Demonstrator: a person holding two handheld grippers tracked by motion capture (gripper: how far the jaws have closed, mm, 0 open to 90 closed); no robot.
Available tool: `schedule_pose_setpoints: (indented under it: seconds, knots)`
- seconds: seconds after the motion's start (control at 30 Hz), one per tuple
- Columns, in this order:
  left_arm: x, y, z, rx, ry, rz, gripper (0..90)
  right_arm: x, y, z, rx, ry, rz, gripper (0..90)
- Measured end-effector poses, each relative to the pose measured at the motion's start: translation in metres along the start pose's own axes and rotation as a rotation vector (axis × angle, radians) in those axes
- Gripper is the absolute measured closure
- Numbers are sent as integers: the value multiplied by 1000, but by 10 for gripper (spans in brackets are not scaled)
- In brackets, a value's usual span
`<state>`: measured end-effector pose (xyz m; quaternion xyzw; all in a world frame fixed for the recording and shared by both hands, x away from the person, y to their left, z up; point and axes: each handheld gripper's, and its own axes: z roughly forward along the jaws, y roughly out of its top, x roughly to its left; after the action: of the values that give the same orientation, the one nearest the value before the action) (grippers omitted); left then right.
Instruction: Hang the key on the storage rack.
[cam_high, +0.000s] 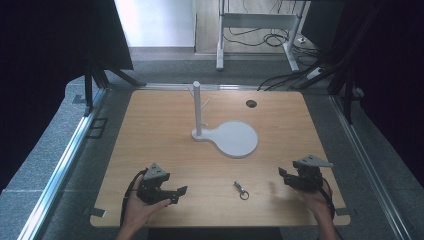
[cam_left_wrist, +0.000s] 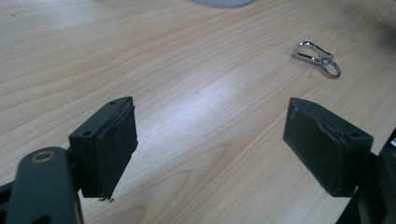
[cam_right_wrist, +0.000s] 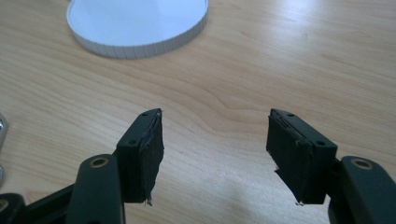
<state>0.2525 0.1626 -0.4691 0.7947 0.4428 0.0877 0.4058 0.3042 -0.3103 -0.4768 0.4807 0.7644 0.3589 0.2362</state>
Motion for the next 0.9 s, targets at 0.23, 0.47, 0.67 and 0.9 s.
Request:
schedule_pose_setpoints:
  seconds: [0.23, 0.47, 0.67, 0.9]
  knots:
    - [2, -2, 4, 24, -9, -10, 181, 1, 5, 0, 67, 0, -49, 386]
    - [0, 0, -3, 18, 0, 4, 182, 7, 18, -5, 99, 25, -72, 387]
    - [7, -1, -4, 20, 20, -17, 183, 17, 36, -9, 128, 63, -93, 387]
    - [6, -2, -3, 33, 2, -19, 183, 32, 50, -6, 191, 99, -124, 412]
